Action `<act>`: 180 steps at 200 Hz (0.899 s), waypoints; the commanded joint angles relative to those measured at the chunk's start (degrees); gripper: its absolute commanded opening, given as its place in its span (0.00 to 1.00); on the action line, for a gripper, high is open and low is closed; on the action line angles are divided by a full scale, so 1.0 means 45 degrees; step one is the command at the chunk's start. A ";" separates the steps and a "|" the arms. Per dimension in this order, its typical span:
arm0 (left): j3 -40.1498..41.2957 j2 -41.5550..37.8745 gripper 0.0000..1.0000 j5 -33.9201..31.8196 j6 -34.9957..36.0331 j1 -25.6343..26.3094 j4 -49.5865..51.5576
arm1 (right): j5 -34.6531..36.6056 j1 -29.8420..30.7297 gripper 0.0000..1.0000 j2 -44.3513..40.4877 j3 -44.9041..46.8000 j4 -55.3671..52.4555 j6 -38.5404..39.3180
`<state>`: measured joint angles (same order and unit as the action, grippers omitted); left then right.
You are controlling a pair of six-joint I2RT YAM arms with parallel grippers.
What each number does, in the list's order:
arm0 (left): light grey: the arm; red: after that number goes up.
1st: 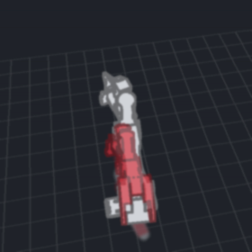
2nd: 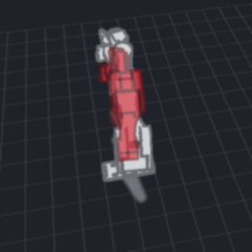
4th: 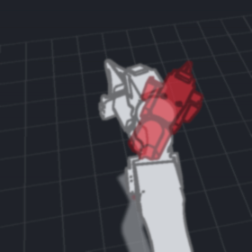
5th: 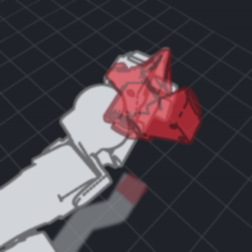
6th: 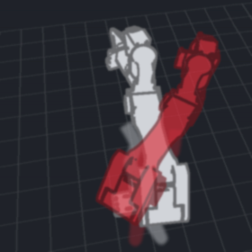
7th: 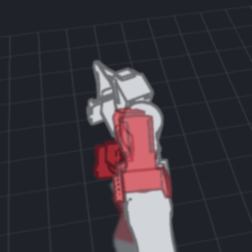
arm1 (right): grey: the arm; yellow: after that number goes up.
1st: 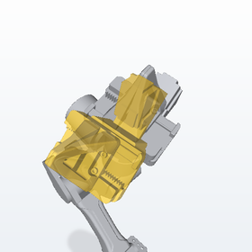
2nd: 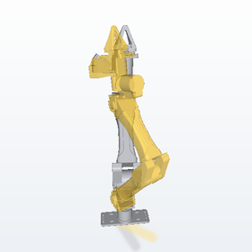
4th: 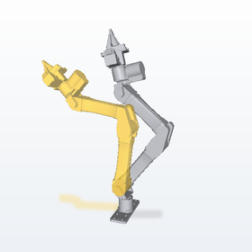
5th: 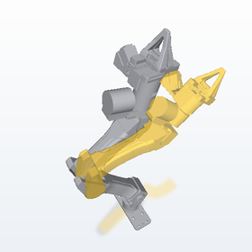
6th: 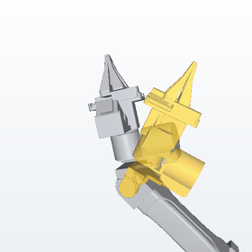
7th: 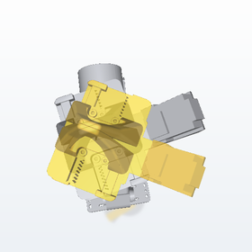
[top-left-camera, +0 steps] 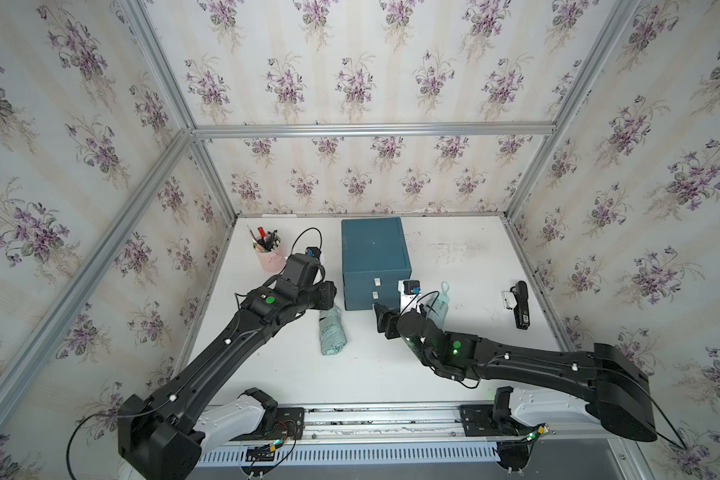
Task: Place the umbrella in the drawer by color
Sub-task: Close the drawer in the storage box, then open the drawer in the storage box.
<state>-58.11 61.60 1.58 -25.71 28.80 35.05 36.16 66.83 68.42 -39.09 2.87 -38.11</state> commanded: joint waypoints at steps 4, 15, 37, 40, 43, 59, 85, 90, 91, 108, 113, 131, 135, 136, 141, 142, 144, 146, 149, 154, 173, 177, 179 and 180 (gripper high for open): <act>-0.0021 -0.0784 0.70 -0.0780 -0.0333 -0.0032 -0.0968 | -0.0281 0.0029 0.78 -0.1168 0.0360 -0.2981 -0.2130; -0.0011 -0.0793 0.76 -0.0721 -0.0423 -0.0061 -0.1538 | -0.0813 0.0018 0.78 -0.1849 0.0820 -0.2947 -0.2539; -0.0625 0.0163 0.86 0.0421 -0.0394 -0.0522 -0.1878 | -0.1938 0.0018 0.78 -0.3423 0.2285 -0.2066 -0.3616; -0.0689 0.0351 0.87 0.0797 -0.0425 -0.0621 -0.1969 | -0.2066 0.0018 0.78 -0.3667 0.2503 -0.1930 -0.3767; -0.0748 0.0539 0.87 0.1151 -0.0493 -0.0726 -0.2098 | -0.2195 0.0018 0.78 -0.3890 0.2716 -0.1757 -0.3899; -0.1114 0.1580 0.95 0.2699 -0.0740 -0.1119 -0.2781 | -0.2809 0.0006 0.77 -0.4913 0.3733 -0.0925 -0.4531; -0.2575 0.3419 0.98 0.3600 -0.0304 -0.1179 -0.2451 | -0.3748 -0.0007 0.71 -0.5797 0.4863 0.0348 -0.5101; -0.2770 0.3667 0.97 0.3684 -0.0233 -0.1192 -0.2435 | -0.3875 0.0005 0.69 -0.5810 0.4918 0.0440 -0.5111; -0.2790 0.3709 0.97 0.3678 -0.0209 -0.1188 -0.2436 | -0.3905 -0.0001 0.69 -0.5810 0.4928 0.0448 -0.5108; -0.3154 0.4217 0.93 0.3502 -0.0021 -0.1186 -0.2458 | -0.4125 -0.0011 0.62 -0.5639 0.4917 0.0705 -0.5160; -0.3229 0.4723 0.92 0.3427 0.0024 -0.1188 -0.2411 | -0.4158 -0.0033 0.61 -0.5551 0.4923 0.0850 -0.5164; -0.3298 0.5307 0.86 0.3533 0.0256 -0.1188 -0.2299 | -0.4234 -0.0191 0.57 -0.5128 0.4917 0.1409 -0.5199; -0.3298 0.5399 0.85 0.3565 0.0278 -0.1194 -0.2215 | -0.4271 -0.0245 0.57 -0.5029 0.4933 0.1558 -0.5186; -0.3298 0.5445 0.84 0.3569 0.0281 -0.1199 -0.2199 | -0.4288 -0.0263 0.57 -0.4990 0.4935 0.1602 -0.5185; -0.3224 0.5558 0.81 0.3635 0.0285 -0.1185 -0.2155 | -0.4348 -0.0381 0.56 -0.4841 0.4920 0.1801 -0.5174; -0.3203 0.5582 0.81 0.3643 0.0285 -0.1185 -0.2150 | -0.4356 -0.0389 0.56 -0.4808 0.4928 0.1851 -0.5169; -0.3167 0.5625 0.80 0.3679 0.0285 -0.1189 -0.2145 | -0.4387 -0.0444 0.56 -0.4750 0.4925 0.1922 -0.5166; -0.3095 0.5651 0.79 0.3683 0.0285 -0.1171 -0.2159 | -0.4414 -0.0492 0.56 -0.4686 0.4934 0.1999 -0.5165; -0.3009 0.5683 0.77 0.3719 0.0260 -0.1166 -0.2177 | -0.4463 -0.0570 0.56 -0.4591 0.4937 0.2125 -0.5165; -0.2797 0.5690 0.75 0.3730 0.0250 -0.1142 -0.2243 | -0.4576 -0.0707 0.55 -0.4443 0.4952 0.2373 -0.5164; -0.2000 0.5609 0.68 0.3755 0.0225 -0.0957 -0.2456 | -0.5191 -0.1348 0.51 -0.3665 0.4992 0.3321 -0.5240; -0.1852 0.5573 0.67 0.3768 0.0225 -0.0900 -0.2456 | -0.5300 -0.1482 0.50 -0.3477 0.5012 0.3533 -0.5261; -0.1799 0.5560 0.66 0.3769 0.0211 -0.0869 -0.2466 | -0.5345 -0.1513 0.49 -0.3386 0.5014 0.3651 -0.5262; -0.1758 0.5554 0.66 0.3749 0.0209 -0.0861 -0.2471 | -0.5362 -0.1532 0.49 -0.3339 0.5024 0.3713 -0.5262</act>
<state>-69.49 86.11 18.74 -26.68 23.83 17.72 15.53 62.30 50.06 -16.73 11.53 -61.19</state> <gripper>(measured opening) 0.694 0.518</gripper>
